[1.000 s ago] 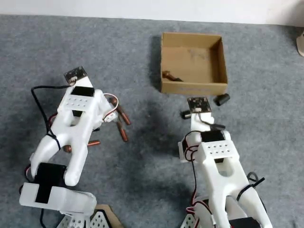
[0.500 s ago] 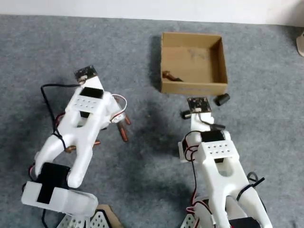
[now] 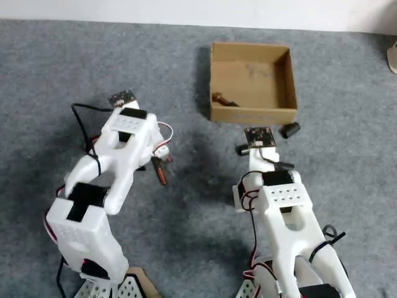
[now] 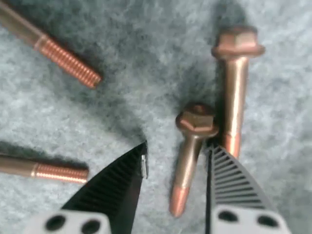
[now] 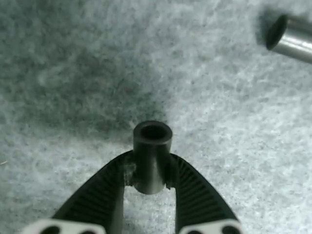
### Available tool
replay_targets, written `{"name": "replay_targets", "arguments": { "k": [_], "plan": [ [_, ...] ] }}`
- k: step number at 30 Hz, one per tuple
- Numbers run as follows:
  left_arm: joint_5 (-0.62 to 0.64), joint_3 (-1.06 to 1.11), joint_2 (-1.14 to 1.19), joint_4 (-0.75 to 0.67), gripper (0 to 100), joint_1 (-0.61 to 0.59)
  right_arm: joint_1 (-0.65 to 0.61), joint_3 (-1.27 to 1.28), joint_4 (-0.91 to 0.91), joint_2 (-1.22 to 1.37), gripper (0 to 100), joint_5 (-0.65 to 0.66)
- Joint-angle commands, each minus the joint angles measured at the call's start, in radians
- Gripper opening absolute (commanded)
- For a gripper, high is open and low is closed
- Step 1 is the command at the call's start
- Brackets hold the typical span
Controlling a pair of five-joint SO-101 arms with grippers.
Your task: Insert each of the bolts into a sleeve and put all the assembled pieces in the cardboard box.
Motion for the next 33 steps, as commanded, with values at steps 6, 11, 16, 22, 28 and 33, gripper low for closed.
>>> {"name": "replay_targets", "arguments": {
  "k": [6, 11, 16, 22, 28, 33],
  "plan": [
    [0.041, -0.197, 0.087, -0.009, 19, -0.051, 0.012, -0.002, -0.019, -0.033, 0.5, -0.008],
    [0.041, -0.226, 0.160, -0.009, 19, -0.050, 0.012, -0.002, -0.019, -0.033, 0.5, -0.008],
    [0.043, -0.225, 0.166, 0.034, 19, -0.048, 0.012, -0.002, -0.019, -0.033, 0.5, -0.008],
    [0.043, -0.243, 0.154, 0.132, 20, -0.015, 0.013, 0.001, -0.044, -0.033, 0.5, -0.008],
    [0.043, -0.243, 0.150, 0.201, 20, 0.033, 0.039, 0.001, -0.045, -0.033, 0.5, -0.006],
    [0.043, -0.240, 0.137, 0.247, 20, 0.084, 0.039, 0.001, -0.047, -0.033, 0.5, -0.006]
  ]
}}
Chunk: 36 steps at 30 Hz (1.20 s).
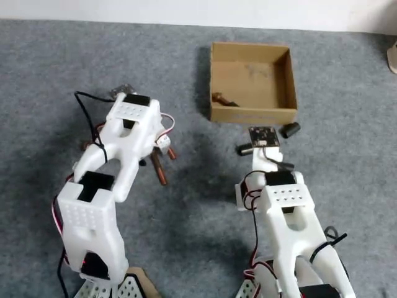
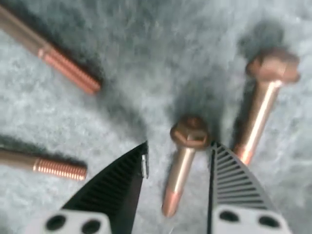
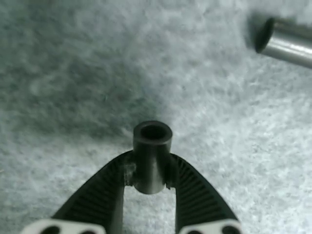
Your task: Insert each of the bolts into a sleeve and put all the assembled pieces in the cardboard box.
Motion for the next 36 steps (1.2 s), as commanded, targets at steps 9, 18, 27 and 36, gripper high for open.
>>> {"name": "replay_targets", "arguments": {
  "k": [9, 18, 27, 36],
  "plan": [
    [0.005, -0.012, -0.019, 0.074, 19, 0.082, 0.015, -0.008, -0.016, -0.033, 0.5, -0.006],
    [-0.003, -0.013, -0.019, -0.077, 5, 0.033, 0.015, -0.008, -0.016, -0.035, 0.5, -0.006],
    [-0.006, -0.051, -0.085, -0.040, 1, 0.027, 0.015, -0.007, -0.008, -0.116, 0.5, -0.008],
    [-0.008, -0.050, -0.266, 0.011, 1, 0.050, 0.008, 0.208, 0.015, -0.653, 0.5, -0.009]
  ]
}}
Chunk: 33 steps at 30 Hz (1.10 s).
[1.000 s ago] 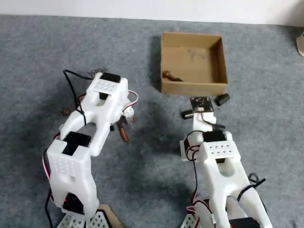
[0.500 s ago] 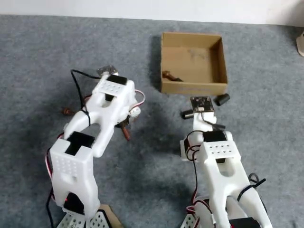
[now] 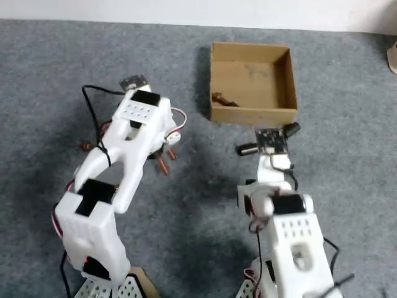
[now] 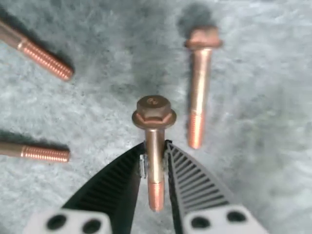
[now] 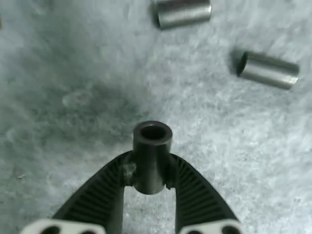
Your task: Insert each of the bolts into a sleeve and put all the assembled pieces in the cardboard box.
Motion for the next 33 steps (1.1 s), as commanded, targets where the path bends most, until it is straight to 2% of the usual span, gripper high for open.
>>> {"name": "replay_targets", "arguments": {
  "k": [1, 9, 16, 23, 31, 33],
  "plan": [
    [-0.017, -0.039, -0.110, 0.009, 0, 0.012, 0.005, 0.045, 0.002, -0.229, 0.5, -0.003],
    [-0.055, -0.039, -0.136, -0.015, 0, 0.019, 0.005, 0.131, -0.010, -0.424, 0.5, -0.002],
    [-0.091, 0.012, -0.148, -0.107, 0, 0.085, 0.005, 0.271, -0.137, -0.550, 0.5, 0.029],
    [-0.098, 0.151, -0.302, -0.187, 0, 0.116, 0.005, 0.372, -0.139, -0.746, 0.5, 0.040],
    [-0.121, 0.384, -0.487, -0.445, 0, 0.113, 0.005, 0.432, -0.186, -0.803, 0.5, 0.044],
    [-0.124, 0.415, -0.510, -0.497, 0, 0.116, 0.004, 0.469, -0.211, -0.803, 0.5, 0.086]
  ]
}}
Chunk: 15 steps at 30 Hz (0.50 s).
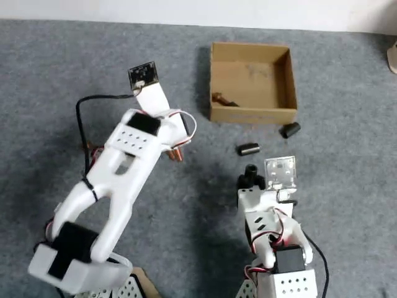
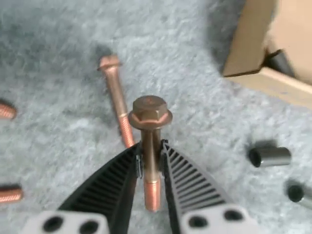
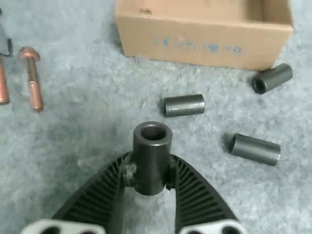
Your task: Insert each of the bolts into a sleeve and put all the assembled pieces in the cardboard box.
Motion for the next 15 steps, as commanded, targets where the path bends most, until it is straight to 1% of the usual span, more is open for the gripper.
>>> {"name": "replay_targets", "arguments": {
  "k": [1, 6, 9, 13, 15],
  "plan": [
    [-0.009, 0.022, -0.093, -0.107, 0, 0.018, -0.004, 0.039, -0.070, -0.019, 0.5, 0.061],
    [-0.012, 0.044, -0.101, -0.181, 0, 0.018, -0.079, 0.108, -0.160, -0.019, 0.5, 0.072],
    [-0.012, 0.044, -0.101, -0.209, 0, 0.018, -0.111, 0.127, -0.163, -0.015, 0.5, 0.072],
    [-0.015, 0.041, -0.101, -0.245, 0, 0.027, -0.120, 0.125, -0.163, -0.015, 0.5, 0.074],
    [-0.054, 0.042, -0.107, -0.262, 0, 0.041, -0.120, 0.125, -0.160, -0.013, 0.5, 0.074]
  ]
}}
